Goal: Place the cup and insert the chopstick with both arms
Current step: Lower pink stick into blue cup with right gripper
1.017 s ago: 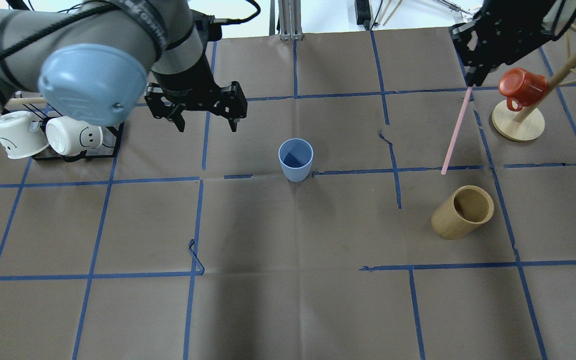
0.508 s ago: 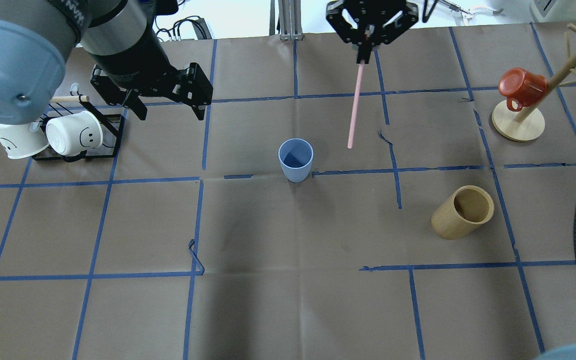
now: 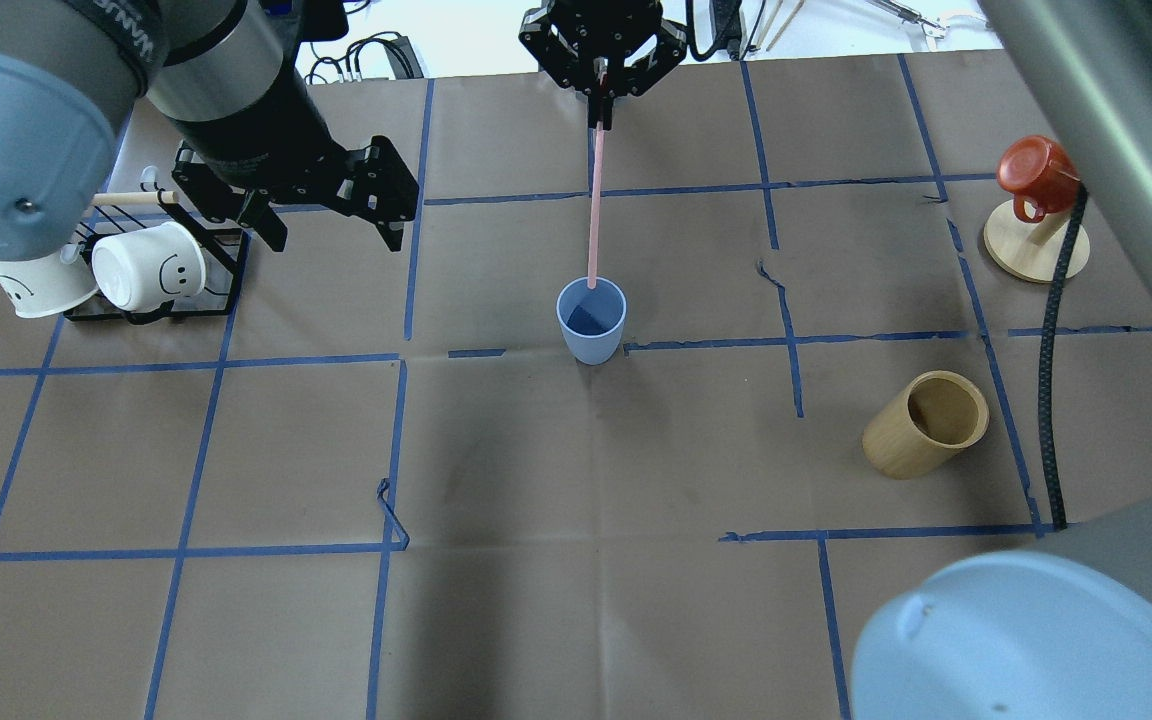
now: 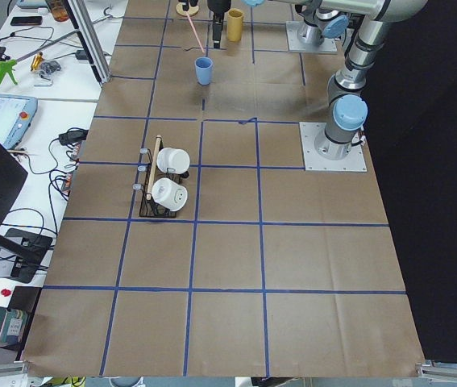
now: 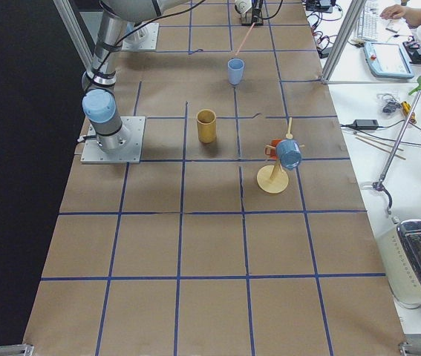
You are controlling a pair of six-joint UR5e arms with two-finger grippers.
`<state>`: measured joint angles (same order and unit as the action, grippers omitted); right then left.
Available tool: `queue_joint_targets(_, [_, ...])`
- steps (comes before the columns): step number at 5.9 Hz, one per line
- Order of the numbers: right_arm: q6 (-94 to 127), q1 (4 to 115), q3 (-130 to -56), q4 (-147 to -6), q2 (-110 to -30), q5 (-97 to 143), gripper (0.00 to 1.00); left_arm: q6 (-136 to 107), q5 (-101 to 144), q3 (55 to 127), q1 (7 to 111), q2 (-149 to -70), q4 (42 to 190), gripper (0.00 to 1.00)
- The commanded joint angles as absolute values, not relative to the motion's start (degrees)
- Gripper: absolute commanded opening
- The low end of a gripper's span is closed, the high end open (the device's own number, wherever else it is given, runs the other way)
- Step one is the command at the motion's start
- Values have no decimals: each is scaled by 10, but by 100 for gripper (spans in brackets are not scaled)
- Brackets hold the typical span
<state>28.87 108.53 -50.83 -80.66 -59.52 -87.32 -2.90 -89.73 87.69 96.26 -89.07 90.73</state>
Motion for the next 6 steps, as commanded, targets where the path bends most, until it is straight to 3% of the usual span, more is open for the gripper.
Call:
queue_joint_targets(1, [282, 1087, -527, -815, -573, -875, 6, -30, -900, 878, 960, -880, 921, 99])
queue_joint_targets(5, [286, 1087, -621, -912, -574, -872, 6, -33, -901, 877, 959, -878, 921, 99])
queue_joint_targets(6, [287, 1087, -622, -911, -572, -871, 33, -33, -902, 877, 959, -877, 921, 99])
